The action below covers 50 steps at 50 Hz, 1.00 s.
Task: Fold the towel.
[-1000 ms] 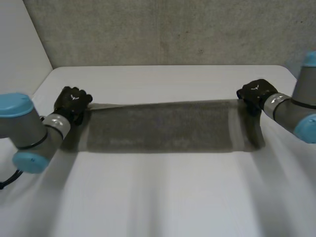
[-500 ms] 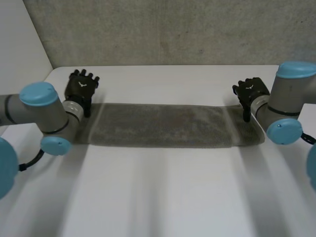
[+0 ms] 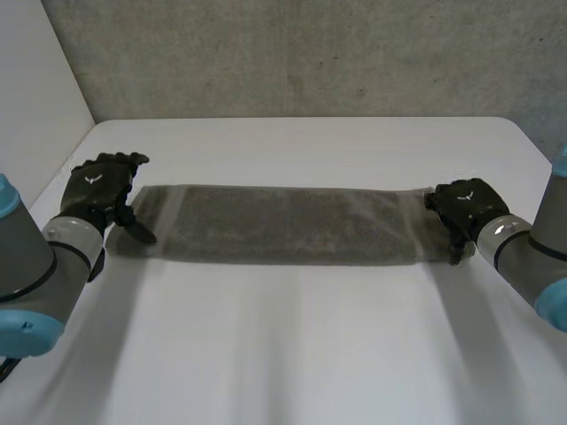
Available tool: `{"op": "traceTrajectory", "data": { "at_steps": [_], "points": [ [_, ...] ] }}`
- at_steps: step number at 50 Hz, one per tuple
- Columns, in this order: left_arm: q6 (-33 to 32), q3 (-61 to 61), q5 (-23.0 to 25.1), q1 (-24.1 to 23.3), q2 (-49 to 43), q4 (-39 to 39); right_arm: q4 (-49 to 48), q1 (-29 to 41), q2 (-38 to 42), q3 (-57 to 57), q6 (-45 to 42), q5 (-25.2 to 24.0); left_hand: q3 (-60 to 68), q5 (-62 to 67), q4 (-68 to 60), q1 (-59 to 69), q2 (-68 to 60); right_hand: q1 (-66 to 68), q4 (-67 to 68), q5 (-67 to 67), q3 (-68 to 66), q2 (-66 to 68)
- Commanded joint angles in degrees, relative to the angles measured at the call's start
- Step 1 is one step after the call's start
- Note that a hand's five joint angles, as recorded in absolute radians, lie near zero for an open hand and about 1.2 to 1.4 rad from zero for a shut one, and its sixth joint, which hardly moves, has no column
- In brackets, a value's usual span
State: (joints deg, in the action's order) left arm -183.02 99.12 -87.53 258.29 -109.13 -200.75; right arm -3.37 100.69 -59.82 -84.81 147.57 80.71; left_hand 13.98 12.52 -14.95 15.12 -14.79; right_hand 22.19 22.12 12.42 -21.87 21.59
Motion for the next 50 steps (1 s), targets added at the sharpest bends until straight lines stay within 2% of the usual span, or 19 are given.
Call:
{"op": "traceTrajectory", "data": {
  "at_steps": [1, 4, 6, 7, 9, 12, 17, 18, 19, 26, 30, 36, 38, 39, 40, 50],
  "points": [
    [0.6, 1.7, -0.1, -0.2, -0.6, -2.5, -5.4, -1.7, 4.7, 0.3, 0.0, -1.6, -3.9, -12.5, 4.9, -5.1, 4.7, 9.6, 9.7, 9.4, -9.9, 10.2],
    [0.6, 2.0, -0.2, -0.2, -0.6, -3.6, -5.5, -2.3, 6.3, 0.7, -0.2, -1.7, -3.9, -12.5, 4.9, -5.1, 4.7, 10.6, 10.7, 10.4, -10.9, 11.2],
    [0.6, 2.7, -0.2, -0.2, -0.6, -4.0, -5.5, -2.9, 7.7, 1.4, -0.2, -1.7, -3.9, -12.5, 4.9, -5.1, 4.7, 23.6, 23.7, 23.4, -24.0, 24.2],
    [0.6, 2.7, -0.2, -0.2, -0.6, -4.0, -5.5, -2.9, 7.7, 1.4, -0.2, -1.7, -3.9, -12.5, 4.9, -5.1, 4.7, 23.7, 23.8, 23.5, -24.0, 24.3],
    [0.6, 3.1, -0.1, -0.2, -0.6, -4.1, -5.6, -3.5, 8.1, 1.9, -0.2, -1.7, -3.9, -12.5, 4.9, -5.1, 4.7, 42.5, 42.6, 42.3, -42.8, 43.1],
    [0.6, 3.6, 0.0, -0.2, -0.6, -4.1, -5.5, -4.5, 8.1, 2.1, -0.1, -1.9, -3.9, -12.5, 4.9, -5.1, 4.7, 49.1, 49.2, 48.9, -49.4, 49.7],
    [0.6, 4.1, 0.0, -0.4, -0.6, -4.6, -5.3, -5.9, 8.1, 2.0, -0.2, -1.9, -3.9, -12.5, 4.9, -5.1, 4.7, 49.8, 49.9, 49.6, -50.1, 50.4],
    [0.6, 4.1, 0.0, -0.5, -0.6, -4.6, -5.2, -6.1, 8.1, 2.0, -0.2, -1.7, -3.9, -12.5, 4.9, -5.1, 4.7, 45.8, 45.9, 45.6, -46.1, 46.4],
    [0.6, 4.2, 0.0, -0.6, -0.6, -4.7, -5.2, -6.4, 8.1, 1.9, -0.2, -1.6, -3.9, -12.5, 4.9, -5.1, 4.7, 35.9, 36.0, 35.7, -36.3, 36.5],
    [0.6, 4.7, -0.1, -0.7, -0.6, -4.8, -5.3, -6.8, 8.1, 1.0, 0.0, -2.3, -3.9, -12.5, 4.9, -5.1, 4.7, 23.9, 24.0, 23.7, -24.2, 24.5],
    [0.6, 5.0, -0.1, -0.8, -0.5, -4.9, -5.3, -6.9, 8.1, 1.0, 0.1, -3.2, -3.9, -12.5, 4.9, -5.1, 4.7, 23.7, 23.8, 23.5, -24.0, 24.3],
    [0.5, 5.3, -0.1, -0.8, -0.6, -4.9, -5.3, -7.3, 8.1, 1.0, 0.4, -4.2, -3.9, -12.5, 4.9, -5.1, 4.7, 26.9, 27.0, 26.7, -27.2, 27.5],
    [0.5, 5.3, -0.1, -0.8, -0.6, -5.1, -5.3, -7.8, 8.1, 1.0, 0.4, -4.3, -3.9, -12.5, 4.9, -5.1, 4.7, 44.0, 44.0, 43.7, -44.3, 44.6],
    [0.5, 5.4, -0.1, -0.8, -0.6, -5.4, -5.3, -7.8, 8.1, 1.0, 0.4, -4.3, -3.9, -12.5, 4.9, -5.1, 4.7, 44.1, 44.1, 43.8, -44.4, 44.7],
    [0.5, 5.4, -0.1, -0.8, -0.6, -5.4, -5.3, -8.1, 8.1, 1.2, 0.4, -4.3, -3.9, -12.5, 4.9, -5.1, 4.7, 57.7, 57.7, 57.4, -58.0, 58.3],
    [0.5, 6.2, -0.1, -0.8, -0.3, -6.8, -5.0, -14.5, 5.7, 1.9, -0.5, -3.9, -3.9, -12.5, 4.9, -5.1, 4.7, 57.8, 57.9, 57.6, -58.1, 58.4]
  ]
}}
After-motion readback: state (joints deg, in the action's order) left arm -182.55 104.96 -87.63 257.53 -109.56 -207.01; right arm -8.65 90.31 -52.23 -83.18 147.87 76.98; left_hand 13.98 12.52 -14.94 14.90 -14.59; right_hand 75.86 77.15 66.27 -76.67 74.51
